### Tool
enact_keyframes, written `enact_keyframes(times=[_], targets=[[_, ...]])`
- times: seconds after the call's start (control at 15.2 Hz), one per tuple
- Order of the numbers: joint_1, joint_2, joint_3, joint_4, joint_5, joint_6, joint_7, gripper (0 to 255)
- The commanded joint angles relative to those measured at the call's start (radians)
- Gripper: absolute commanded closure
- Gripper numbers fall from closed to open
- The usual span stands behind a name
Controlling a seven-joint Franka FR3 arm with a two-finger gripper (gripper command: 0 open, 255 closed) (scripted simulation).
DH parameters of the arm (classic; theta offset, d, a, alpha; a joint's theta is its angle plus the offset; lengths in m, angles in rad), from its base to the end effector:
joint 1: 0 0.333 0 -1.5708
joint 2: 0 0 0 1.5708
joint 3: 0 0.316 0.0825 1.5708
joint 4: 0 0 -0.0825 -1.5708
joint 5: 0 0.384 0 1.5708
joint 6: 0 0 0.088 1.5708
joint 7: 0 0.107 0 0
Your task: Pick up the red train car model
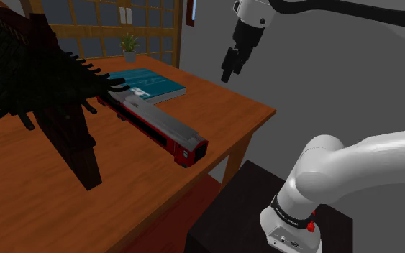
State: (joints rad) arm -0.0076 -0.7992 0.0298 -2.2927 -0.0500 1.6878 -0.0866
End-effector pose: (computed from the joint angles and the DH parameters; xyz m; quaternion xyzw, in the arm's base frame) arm 0.3145 0.0058 0.6365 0.9933 0.0511 0.0955 0.0391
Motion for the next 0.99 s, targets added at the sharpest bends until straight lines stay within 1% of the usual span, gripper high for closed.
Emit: enact_keyframes(times=[0.0, 0.46, 0.73, 0.92], targets=[[0.000, 0.000, 0.000, 0.000, 0.000, 0.000, 0.000, 0], [0.019, 0.209, 0.143, 0.132, 0.042, 0.015, 0.158, 0], [0.024, 0.346, 0.220, 0.234, 0.044, 0.012, 0.250, 0], [0.028, 0.456, 0.276, 0.325, 0.033, 0.003, 0.322, 0]])
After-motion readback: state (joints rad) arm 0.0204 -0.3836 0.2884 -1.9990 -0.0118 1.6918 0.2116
